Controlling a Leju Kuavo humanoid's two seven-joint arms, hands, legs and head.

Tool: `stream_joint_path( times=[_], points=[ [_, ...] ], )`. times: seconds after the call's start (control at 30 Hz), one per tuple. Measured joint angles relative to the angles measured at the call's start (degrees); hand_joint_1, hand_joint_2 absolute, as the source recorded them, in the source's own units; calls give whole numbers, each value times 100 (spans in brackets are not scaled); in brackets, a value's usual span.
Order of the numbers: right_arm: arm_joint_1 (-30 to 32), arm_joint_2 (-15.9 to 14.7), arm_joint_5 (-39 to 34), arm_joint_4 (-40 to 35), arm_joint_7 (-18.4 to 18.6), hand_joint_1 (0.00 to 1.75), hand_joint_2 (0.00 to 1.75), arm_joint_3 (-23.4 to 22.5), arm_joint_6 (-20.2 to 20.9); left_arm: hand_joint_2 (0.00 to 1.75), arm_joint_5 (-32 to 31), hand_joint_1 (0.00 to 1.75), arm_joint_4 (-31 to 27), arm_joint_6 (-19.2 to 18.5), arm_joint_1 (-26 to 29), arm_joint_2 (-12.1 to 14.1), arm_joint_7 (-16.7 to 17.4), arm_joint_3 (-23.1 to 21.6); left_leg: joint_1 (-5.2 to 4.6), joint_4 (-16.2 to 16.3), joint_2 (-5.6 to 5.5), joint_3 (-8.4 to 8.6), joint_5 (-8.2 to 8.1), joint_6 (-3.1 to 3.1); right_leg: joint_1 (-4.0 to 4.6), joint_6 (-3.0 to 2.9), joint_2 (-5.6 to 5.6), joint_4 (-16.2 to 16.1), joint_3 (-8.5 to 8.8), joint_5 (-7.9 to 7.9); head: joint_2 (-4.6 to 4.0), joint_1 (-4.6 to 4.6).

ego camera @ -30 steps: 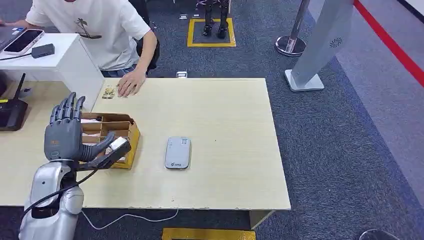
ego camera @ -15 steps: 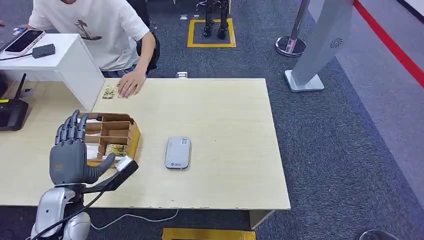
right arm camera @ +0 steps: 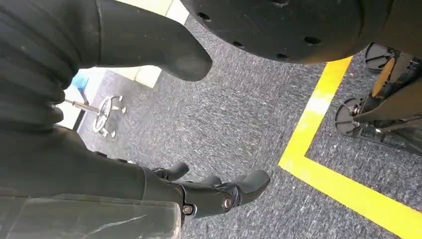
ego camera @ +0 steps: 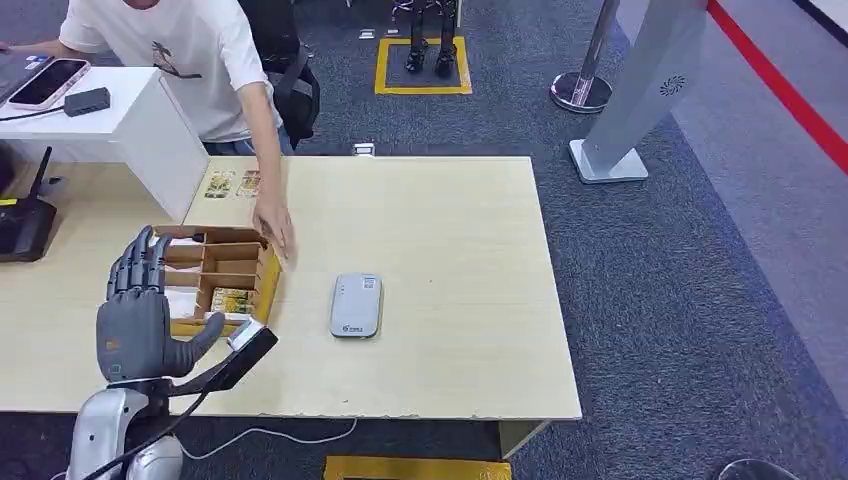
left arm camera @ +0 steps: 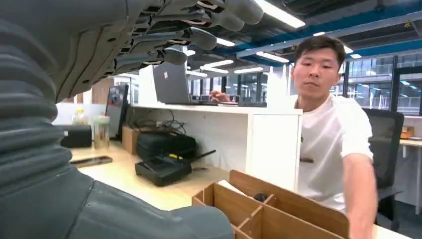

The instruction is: Pass the card to the sensor for recognition and then transmit it.

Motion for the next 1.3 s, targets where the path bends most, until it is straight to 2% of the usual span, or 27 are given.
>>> stream_joint_path(
  times=[0.13,0.43,1.3],
  points=[
    [1,0,-11,0,-15,0,175,-35,0,175,48,0,-79,83,223,-131,-79,0,0,0,0,0,0,0,0,0,0,0,0,0,0,0],
    [14,0,-79,0,-17,0,175,-85,0,175,129,0,-103,229,586,-179,-167,0,0,-1,-1,0,0,0,1,0,-3,0,0,0,0,0],
    [14,0,-72,0,-44,0,175,-131,0,175,129,0,-103,247,661,-205,-250,2,0,-1,-1,0,0,0,1,0,-3,0,1,0,0,0]
  ],
)
